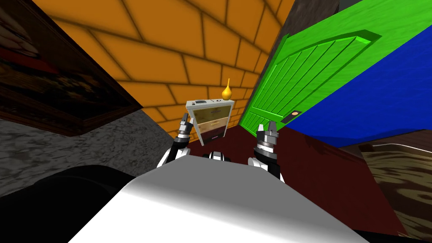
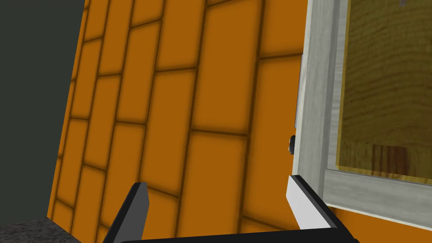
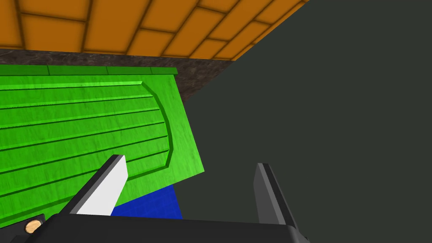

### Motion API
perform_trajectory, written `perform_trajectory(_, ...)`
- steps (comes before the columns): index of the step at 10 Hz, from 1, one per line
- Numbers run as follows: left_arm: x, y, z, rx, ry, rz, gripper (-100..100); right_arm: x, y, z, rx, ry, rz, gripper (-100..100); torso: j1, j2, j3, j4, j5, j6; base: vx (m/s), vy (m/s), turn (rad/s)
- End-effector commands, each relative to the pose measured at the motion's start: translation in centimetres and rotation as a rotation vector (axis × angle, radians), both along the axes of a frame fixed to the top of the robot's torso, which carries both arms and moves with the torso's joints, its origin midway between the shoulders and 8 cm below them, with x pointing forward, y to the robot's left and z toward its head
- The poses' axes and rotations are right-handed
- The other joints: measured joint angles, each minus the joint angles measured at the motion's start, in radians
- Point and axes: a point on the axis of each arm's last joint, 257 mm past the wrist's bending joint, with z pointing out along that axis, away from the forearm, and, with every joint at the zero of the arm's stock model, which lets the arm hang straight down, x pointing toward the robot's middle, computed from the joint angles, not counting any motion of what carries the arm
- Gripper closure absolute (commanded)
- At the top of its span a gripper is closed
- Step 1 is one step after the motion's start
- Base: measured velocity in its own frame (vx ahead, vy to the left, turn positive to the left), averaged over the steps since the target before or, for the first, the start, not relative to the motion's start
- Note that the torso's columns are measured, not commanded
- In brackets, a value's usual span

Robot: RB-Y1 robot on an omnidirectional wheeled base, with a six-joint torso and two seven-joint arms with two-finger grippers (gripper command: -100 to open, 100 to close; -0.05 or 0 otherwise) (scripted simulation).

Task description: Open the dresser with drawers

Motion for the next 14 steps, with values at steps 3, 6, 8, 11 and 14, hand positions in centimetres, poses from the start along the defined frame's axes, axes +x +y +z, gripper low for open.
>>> perform_trajectory(3,0.6,2.1,-1.8,-0.022,0.089,0.037,-100,0.0,0.0,0.0,0.000,0.000,0.000,0,0.003,0.006,0.004,0.002,0.001,0.000,0.143,-0.120,0.086)
perform_trajectory(6,0.9,3.7,-3.1,-0.049,0.147,0.067,-100,0.0,0.0,0.0,0.000,0.000,0.000,0,0.000,0.001,0.000,0.000,0.000,0.000,0.149,-0.136,0.098)
perform_trajectory(8,1.0,4.8,-4.1,-0.070,0.187,0.089,-100,0.0,0.0,0.0,0.000,0.000,0.000,0,0.002,0.003,0.002,0.001,0.001,0.000,0.133,-0.127,0.100)
perform_trajectory(11,1.1,6.2,-5.4,-0.092,0.240,0.114,-100,0.0,0.0,0.0,0.000,0.000,0.000,0,0.001,0.002,0.001,0.001,0.000,0.000,0.145,-0.124,0.087)
perform_trajectory(14,1.1,7.4,-6.6,-0.105,0.294,0.134,-100,0.0,0.0,0.0,0.000,0.000,0.000,0,0.000,0.001,0.001,0.001,0.000,0.000,0.132,-0.140,0.085)
